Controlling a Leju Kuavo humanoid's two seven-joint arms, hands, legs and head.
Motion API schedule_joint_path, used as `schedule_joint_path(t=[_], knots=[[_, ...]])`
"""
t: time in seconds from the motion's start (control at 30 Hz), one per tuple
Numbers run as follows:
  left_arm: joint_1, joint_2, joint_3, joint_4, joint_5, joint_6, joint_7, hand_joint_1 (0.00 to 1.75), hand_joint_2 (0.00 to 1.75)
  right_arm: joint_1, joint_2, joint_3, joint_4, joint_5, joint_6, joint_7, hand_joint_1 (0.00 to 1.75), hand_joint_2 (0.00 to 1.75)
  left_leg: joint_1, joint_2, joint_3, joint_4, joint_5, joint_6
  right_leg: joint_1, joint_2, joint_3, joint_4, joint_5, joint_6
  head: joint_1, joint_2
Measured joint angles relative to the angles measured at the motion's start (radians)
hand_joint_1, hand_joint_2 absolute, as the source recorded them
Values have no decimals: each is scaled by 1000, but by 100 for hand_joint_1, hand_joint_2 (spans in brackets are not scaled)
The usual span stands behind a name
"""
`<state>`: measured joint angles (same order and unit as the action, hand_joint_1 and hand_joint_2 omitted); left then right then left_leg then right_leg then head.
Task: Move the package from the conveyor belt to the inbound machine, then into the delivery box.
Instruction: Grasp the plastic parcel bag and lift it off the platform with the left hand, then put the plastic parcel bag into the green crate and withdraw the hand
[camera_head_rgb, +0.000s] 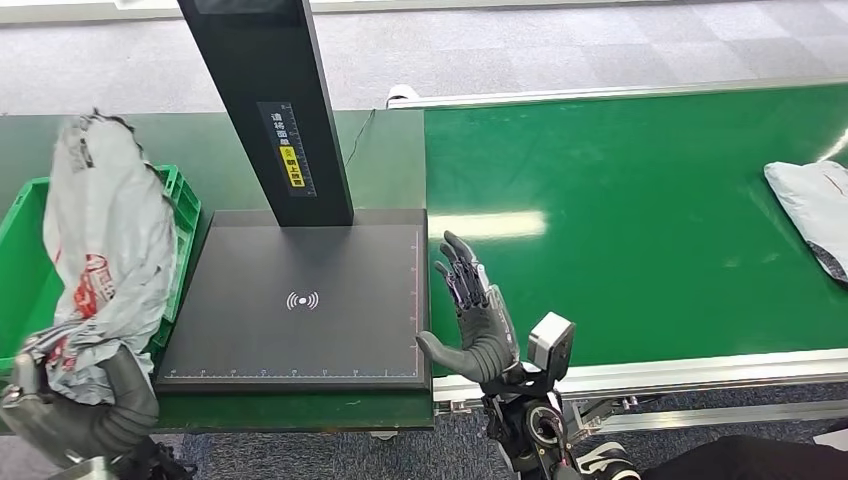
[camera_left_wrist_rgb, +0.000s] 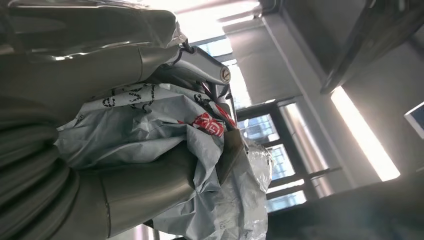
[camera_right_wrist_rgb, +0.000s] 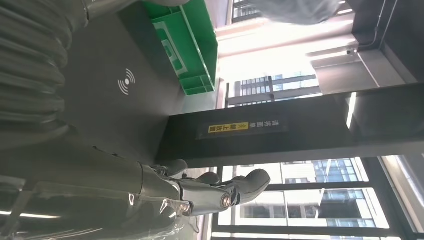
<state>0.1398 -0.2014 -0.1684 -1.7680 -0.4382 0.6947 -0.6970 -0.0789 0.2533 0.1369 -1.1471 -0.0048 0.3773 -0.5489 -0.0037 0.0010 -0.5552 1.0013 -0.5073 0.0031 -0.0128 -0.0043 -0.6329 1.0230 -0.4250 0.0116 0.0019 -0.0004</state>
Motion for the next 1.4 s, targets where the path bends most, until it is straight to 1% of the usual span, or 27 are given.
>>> schedule_joint_path(t=[0.13,0.17,0.23,0.33,0.43,0.5,0.57,0.67,0.77,0.83,0.93,1.03,1.2,1.23,1.37,1.4], knots=[[-54,10,30,-37,20,0,7,175,175,1,0,-1,0,5,1,0,0,175,0,0,0,0,0,0,0,0,0,0,0,0,0,0],[-82,17,45,-30,25,0,19,175,175,0,1,-1,0,5,1,0,0,175,0,-1,0,0,1,0,0,0,0,0,0,0,0,0],[-159,41,84,16,18,-4,68,175,175,-5,3,-1,2,6,4,-1,0,175,0,-1,0,0,2,-1,0,-1,1,0,1,0,0,0],[-292,92,160,159,-12,-22,145,175,175,-17,6,-1,8,4,12,-9,0,175,0,-1,1,0,3,-1,0,-1,1,0,2,-2,0,0],[-413,140,234,323,-27,-41,156,175,175,-27,6,0,17,3,17,-16,0,175,1,0,1,0,5,-2,1,0,1,1,4,-3,0,0],[-468,164,273,405,-39,-47,167,175,175,-31,7,0,22,3,19,-18,0,175,1,1,1,0,5,-2,1,0,0,1,4,-4,0,0],[-522,190,304,494,-67,-52,200,175,175,-35,7,0,28,3,23,-20,0,175,1,0,1,0,5,-2,1,0,0,1,4,-3,0,0],[-624,244,354,666,-128,-56,245,175,175,-44,7,0,37,2,32,-24,0,175,1,0,0,0,6,-2,1,0,0,1,4,-4,1,0],[-719,295,403,837,-183,-44,272,175,175,-45,7,0,44,2,36,-25,0,175,1,1,0,0,6,-2,2,0,-1,1,4,-4,1,0],[-759,320,428,919,-195,-38,274,175,175,-45,7,0,48,2,38,-26,0,175,1,1,0,0,6,-2,2,0,-1,2,4,-4,0,0],[-790,345,454,1002,-206,-33,278,175,175,-45,7,0,54,2,39,-28,0,175,1,1,-1,0,6,-2,2,0,-1,2,4,-4,0,0],[-810,368,480,1060,-230,-36,298,175,175,-45,7,0,58,2,40,-31,0,175,1,1,-2,0,6,-2,2,0,-3,1,4,-4,1,0],[-832,401,510,1132,-268,-68,330,175,175,-43,7,0,60,2,42,-36,0,175,1,1,-3,0,6,-2,2,0,-4,1,4,-4,1,0],[-833,404,512,1141,-271,-77,332,168,175,-43,7,0,60,2,43,-36,0,175,1,1,-3,0,6,-2,2,0,-4,1,4,-4,1,0],[-833,400,519,1155,-265,-134,310,16,175,-43,7,0,60,2,43,-36,0,175,1,1,-3,0,6,-2,2,0,-4,1,4,-4,1,0],[-831,396,519,1155,-260,-146,301,10,175,-42,7,0,60,2,43,-36,0,175,1,1,-3,0,6,-2,2,0,-4,1,4,-4,1,0]])
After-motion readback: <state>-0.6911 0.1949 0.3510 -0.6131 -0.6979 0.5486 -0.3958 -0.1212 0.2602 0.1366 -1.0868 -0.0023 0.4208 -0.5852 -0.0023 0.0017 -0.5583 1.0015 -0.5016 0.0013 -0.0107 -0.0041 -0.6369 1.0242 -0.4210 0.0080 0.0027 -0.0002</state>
